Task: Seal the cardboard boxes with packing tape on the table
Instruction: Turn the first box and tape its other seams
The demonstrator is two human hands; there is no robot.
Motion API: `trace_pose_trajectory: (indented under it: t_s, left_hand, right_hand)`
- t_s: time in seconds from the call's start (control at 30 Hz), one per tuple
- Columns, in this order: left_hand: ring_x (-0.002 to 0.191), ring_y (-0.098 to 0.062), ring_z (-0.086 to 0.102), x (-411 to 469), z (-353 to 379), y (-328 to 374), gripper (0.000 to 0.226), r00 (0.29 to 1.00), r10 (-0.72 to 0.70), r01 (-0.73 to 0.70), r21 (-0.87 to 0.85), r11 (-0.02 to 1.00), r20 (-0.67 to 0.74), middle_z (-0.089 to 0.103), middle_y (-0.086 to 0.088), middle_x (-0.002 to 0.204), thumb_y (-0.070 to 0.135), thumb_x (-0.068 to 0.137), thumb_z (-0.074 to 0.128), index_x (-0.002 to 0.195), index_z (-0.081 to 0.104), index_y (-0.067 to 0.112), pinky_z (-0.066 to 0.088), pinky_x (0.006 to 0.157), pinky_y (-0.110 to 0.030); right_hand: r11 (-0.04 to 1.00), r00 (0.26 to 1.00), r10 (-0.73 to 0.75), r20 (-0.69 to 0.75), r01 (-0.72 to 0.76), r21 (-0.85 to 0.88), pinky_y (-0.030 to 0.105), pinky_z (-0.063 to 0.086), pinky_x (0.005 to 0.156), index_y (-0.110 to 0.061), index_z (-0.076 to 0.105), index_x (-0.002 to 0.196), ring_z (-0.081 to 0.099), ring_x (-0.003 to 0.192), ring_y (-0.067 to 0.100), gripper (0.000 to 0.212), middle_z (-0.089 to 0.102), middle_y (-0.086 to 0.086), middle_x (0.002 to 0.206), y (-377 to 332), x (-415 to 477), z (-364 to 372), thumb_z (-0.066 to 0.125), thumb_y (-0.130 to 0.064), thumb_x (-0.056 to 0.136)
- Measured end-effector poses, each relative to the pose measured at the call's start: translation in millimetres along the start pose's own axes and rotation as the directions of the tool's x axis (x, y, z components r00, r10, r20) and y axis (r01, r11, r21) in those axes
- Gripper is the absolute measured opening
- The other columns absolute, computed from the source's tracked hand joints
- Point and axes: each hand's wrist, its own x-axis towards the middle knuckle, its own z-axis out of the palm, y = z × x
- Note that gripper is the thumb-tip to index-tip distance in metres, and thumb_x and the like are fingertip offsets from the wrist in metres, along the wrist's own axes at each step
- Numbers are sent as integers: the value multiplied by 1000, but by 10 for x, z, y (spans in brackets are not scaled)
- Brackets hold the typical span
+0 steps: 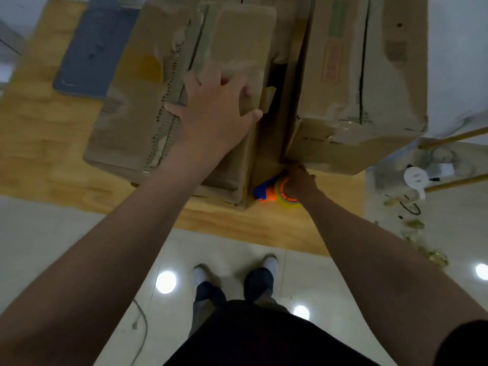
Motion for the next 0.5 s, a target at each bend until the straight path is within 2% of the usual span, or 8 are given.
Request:
trace_pose_trajectory:
  t_s: [0.1, 0.2, 0.27, 0.33, 0.37, 0.5]
  left_hand:
    - [126, -39, 36, -29, -20, 30, 33, 999, -33, 32, -26, 999, -12, 45, 0, 134, 62, 86, 66, 110, 56, 41, 32, 101, -81]
    - [130, -36, 33, -75, -79, 89, 31, 999, -52, 52, -31, 998, 4, 43, 2, 136, 60, 88, 67, 111, 58, 41, 27, 98, -87]
    - [132, -36, 33, -99, -122, 104, 32, 999, -52, 53, -46, 998, 17, 43, 2, 136, 59, 89, 67, 113, 59, 40, 25, 99, -87]
    - [135, -37, 31, -125, -154, 106, 31, 996, -66, 70, -63, 996, 61, 42, 2, 138, 58, 90, 65, 115, 58, 41, 20, 103, -87]
    - [136, -38, 30, -134, -175, 113, 31, 994, -70, 76, -66, 995, 88, 41, 2, 140, 57, 91, 64, 116, 57, 42, 19, 104, -85]
    - [142, -38, 29, -244, -319, 113, 28, 983, -46, 71, -135, 988, 180, 39, 1, 146, 55, 94, 61, 120, 59, 43, 14, 113, -78]
  right_hand:
    - [999, 998, -28, -62, 30, 34, 45, 40, 106, -27, 51, 144, 50, 132, 33, 46, 52, 12, 144, 163, -31, 24, 50, -20, 98]
    - [996, 996, 3, -93, 5, 88, 48, 52, 96, -28, 58, 138, 61, 117, 39, 47, 59, 12, 136, 267, -125, 65, 52, -14, 94]
    - [985, 997, 56, -61, -45, 164, 55, 59, 77, -27, 56, 133, 67, 98, 44, 46, 61, 11, 122, 242, -290, 4, 53, -8, 91]
    - [946, 992, 121, -21, -109, 305, 55, 60, 54, -25, 49, 124, 68, 77, 46, 40, 57, 12, 103, 224, -468, -83, 56, -5, 91]
    - [913, 988, 152, -8, -137, 385, 55, 58, 49, -25, 45, 122, 67, 72, 47, 38, 56, 14, 101, 210, -580, -134, 54, -3, 92]
    - [751, 985, 166, -54, -91, 654, 55, 59, 49, -30, 41, 124, 67, 80, 43, 46, 55, 15, 110, 183, -1048, -291, 48, 3, 93]
